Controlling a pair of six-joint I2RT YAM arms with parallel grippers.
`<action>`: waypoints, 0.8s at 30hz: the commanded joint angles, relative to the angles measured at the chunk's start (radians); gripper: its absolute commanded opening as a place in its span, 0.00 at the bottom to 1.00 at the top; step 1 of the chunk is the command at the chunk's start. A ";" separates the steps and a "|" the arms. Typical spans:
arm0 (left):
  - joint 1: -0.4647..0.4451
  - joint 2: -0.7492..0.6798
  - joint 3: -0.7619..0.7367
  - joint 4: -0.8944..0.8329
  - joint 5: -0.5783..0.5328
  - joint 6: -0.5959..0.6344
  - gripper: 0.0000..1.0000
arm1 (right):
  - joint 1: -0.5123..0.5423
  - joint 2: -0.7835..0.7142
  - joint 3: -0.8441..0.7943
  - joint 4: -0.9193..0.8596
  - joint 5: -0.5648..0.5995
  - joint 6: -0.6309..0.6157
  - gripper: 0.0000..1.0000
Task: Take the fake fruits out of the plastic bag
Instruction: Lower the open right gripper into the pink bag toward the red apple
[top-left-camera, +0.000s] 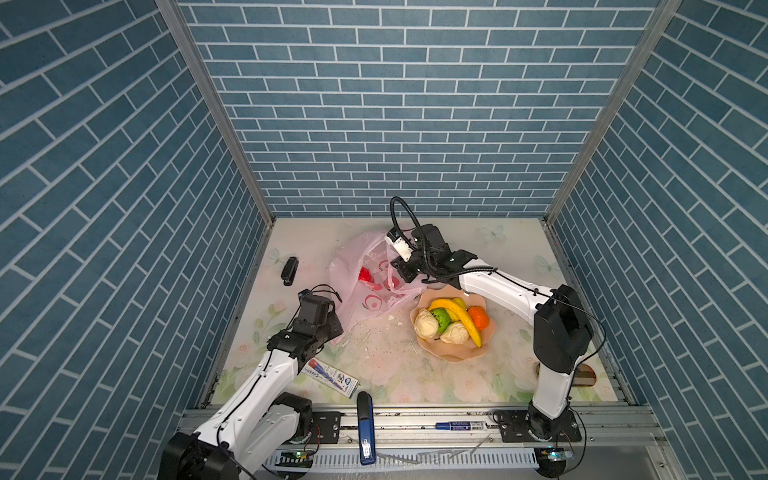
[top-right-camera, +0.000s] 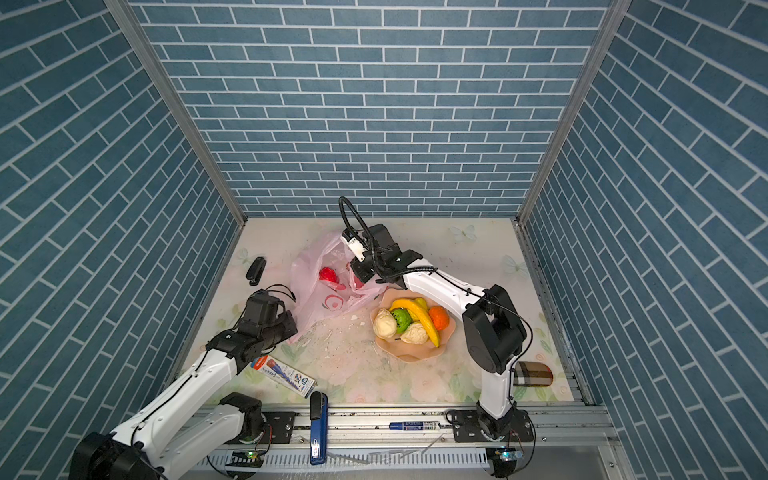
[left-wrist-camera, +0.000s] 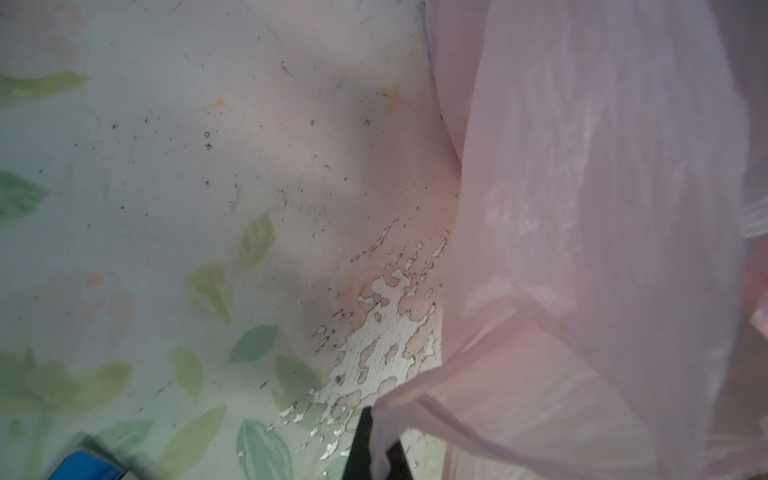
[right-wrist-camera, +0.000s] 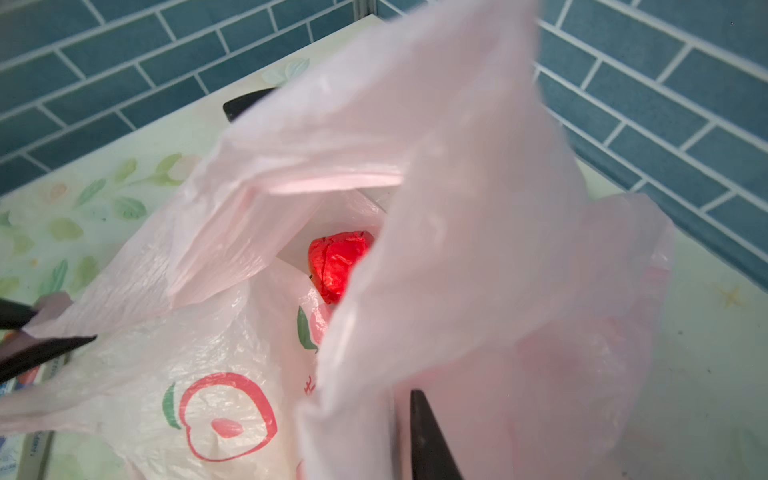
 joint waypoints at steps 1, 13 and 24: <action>0.003 0.014 0.028 -0.106 0.002 -0.011 0.00 | 0.001 -0.075 -0.034 0.028 0.061 0.032 0.44; 0.002 0.037 0.043 -0.138 -0.089 -0.060 0.00 | 0.008 -0.367 -0.208 -0.069 0.209 0.137 0.63; 0.001 0.050 0.074 -0.105 -0.069 -0.099 0.00 | 0.155 -0.439 -0.175 -0.147 0.176 0.199 0.24</action>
